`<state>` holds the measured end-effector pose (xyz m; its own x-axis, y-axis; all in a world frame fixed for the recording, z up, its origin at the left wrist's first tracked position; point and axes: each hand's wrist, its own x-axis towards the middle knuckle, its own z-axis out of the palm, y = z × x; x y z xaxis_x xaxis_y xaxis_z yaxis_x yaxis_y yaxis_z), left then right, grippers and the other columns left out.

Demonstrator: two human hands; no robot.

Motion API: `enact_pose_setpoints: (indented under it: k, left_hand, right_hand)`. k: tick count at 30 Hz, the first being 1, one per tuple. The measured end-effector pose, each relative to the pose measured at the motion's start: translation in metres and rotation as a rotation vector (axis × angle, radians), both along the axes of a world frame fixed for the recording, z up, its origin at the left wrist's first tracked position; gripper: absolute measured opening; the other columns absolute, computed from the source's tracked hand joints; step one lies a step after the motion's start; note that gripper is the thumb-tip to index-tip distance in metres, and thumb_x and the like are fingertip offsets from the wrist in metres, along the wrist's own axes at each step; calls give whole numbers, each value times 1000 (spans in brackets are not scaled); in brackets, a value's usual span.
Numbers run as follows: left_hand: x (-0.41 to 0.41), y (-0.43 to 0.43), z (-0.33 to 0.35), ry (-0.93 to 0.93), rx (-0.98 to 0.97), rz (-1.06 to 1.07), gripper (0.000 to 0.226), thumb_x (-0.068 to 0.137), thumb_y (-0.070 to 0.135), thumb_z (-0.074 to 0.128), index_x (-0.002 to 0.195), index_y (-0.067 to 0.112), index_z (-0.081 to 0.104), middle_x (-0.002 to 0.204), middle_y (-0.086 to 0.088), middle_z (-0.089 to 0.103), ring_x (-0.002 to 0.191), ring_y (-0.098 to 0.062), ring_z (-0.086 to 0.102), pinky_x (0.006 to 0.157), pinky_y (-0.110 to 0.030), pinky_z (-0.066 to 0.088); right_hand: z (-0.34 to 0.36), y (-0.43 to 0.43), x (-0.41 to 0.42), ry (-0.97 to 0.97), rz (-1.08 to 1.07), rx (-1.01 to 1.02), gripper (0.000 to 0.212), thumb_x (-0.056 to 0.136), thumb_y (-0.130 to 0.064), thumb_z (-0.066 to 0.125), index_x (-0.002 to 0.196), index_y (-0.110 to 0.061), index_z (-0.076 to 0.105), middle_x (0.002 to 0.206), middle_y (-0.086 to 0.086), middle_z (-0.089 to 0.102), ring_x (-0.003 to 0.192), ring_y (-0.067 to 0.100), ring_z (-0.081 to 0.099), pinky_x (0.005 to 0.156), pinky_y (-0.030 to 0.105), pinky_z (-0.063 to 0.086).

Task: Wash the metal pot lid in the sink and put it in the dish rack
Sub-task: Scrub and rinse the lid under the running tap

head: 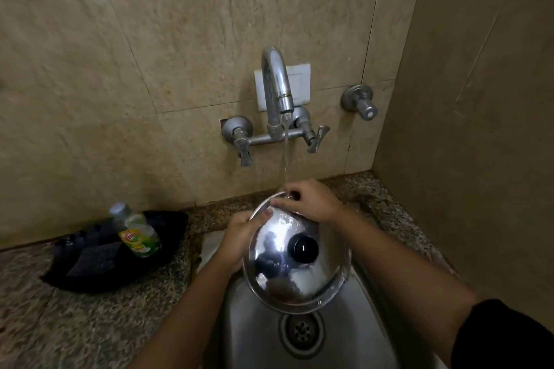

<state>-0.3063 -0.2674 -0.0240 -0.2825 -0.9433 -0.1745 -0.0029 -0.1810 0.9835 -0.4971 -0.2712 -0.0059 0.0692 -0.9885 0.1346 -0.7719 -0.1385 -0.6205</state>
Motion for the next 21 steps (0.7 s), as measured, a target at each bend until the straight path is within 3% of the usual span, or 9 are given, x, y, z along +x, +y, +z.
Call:
enact_pose_setpoints:
  k: [3,5,9,13,16,19,21]
  left_hand:
    - [1,8,1,56,-11,148,25,87,25,64,84,1,69,75,-12,72,67,-23,67,62,-31,54]
    - [2,11,0,125,80,118,17,89,21,63,84,7,70,74,-8,74,66,-19,70,58,-28,56]
    - [1,5,9,25,73,-96,15,83,10,68,95,1,71,86,-15,76,77,-27,72,67,-31,58]
    - [1,9,3,108,51,44,13,85,13,66,89,2,71,74,-10,74,68,-21,70,62,-26,55]
    - [4,6,3,95,103,2,18,87,22,64,90,6,72,83,-13,75,76,-24,71,69,-30,54]
    - [-1,11,11,27,21,-21,21,91,22,59,85,5,69,65,-1,74,60,-10,69,53,-16,50]
    - [-3,16,8,26,-2,107,24,93,22,56,77,6,64,47,6,64,43,-1,59,43,-12,44]
  right_hand:
    - [-1,2,-13,-162,-213,-84,44,78,-64,60,87,-21,70,77,-3,70,73,14,64,71,40,55]
    - [1,3,-14,-123,-305,-148,47,79,-67,57,88,-22,70,79,-4,70,74,14,64,71,37,54]
    - [11,9,10,156,-45,-140,40,78,-67,58,74,-28,63,65,-10,60,62,9,56,62,29,48]
    - [5,12,-6,-39,-297,-157,44,76,-73,55,60,-31,55,60,-9,60,60,9,58,56,27,43]
    - [4,11,0,125,-237,-182,49,80,-71,51,66,-24,58,63,-4,63,63,14,59,60,30,46]
    - [5,13,8,154,-116,-220,43,85,-61,52,68,-23,57,66,-3,62,64,16,58,63,33,48]
    - [-2,12,-2,87,-176,-248,40,92,-53,46,86,-20,67,81,1,68,75,19,63,69,36,50]
